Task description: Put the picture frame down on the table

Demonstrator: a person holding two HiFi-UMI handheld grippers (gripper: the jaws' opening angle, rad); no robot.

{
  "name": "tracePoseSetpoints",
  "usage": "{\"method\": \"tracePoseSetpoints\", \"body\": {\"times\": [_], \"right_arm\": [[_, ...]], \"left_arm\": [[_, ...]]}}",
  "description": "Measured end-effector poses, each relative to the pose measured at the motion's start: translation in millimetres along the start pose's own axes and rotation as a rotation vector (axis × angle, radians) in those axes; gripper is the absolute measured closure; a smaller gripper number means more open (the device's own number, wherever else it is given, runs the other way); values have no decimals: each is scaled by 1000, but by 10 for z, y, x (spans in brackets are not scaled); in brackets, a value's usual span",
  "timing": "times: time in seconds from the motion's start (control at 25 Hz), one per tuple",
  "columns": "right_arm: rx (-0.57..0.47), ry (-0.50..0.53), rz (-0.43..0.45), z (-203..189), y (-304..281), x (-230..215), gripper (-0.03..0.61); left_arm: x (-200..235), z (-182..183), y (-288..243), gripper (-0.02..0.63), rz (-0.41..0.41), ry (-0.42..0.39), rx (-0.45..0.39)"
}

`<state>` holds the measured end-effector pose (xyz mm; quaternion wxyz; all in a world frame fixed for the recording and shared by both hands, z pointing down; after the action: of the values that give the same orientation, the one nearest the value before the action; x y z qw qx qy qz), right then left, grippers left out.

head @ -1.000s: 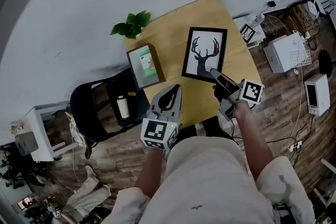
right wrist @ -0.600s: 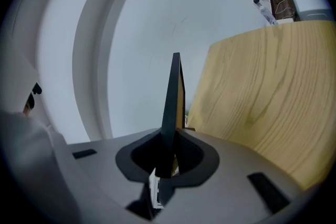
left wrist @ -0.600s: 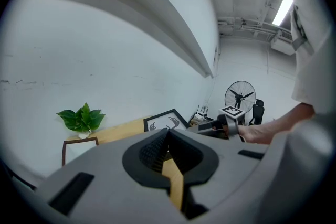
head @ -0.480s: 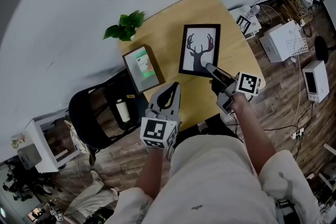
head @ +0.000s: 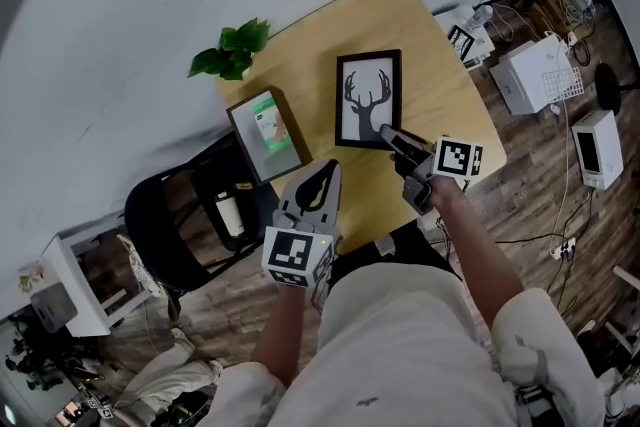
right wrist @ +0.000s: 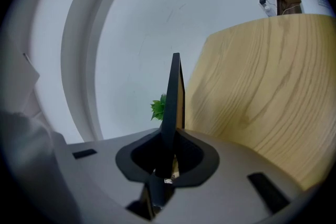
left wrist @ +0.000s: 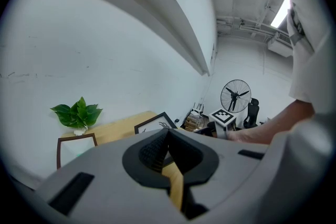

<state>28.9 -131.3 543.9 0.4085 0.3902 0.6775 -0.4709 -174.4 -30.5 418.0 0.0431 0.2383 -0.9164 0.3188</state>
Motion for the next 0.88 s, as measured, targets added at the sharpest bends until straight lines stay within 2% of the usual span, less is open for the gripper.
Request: {"method": "tracePoseSetpoints", "body": {"times": [0.48,0.88], "right_arm": [[31,21,-83,-13,-267,-285,531],[46,30,-113,10,-321,-359,529]], "left_arm": [[67,-95,-72,607,-26,3,26],[50,-99,-102,607,-34,0,32]]}}
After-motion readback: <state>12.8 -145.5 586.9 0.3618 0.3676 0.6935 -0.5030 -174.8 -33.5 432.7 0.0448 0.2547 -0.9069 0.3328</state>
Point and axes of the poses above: the fingertips, and each gripper's own axes: y backward along the fingers, x to its left, z out of its top, the point moved 9 cm from there along y, backward along the fingers, and after that the axes turned 9 degrees about x, right-handed, at the moved point
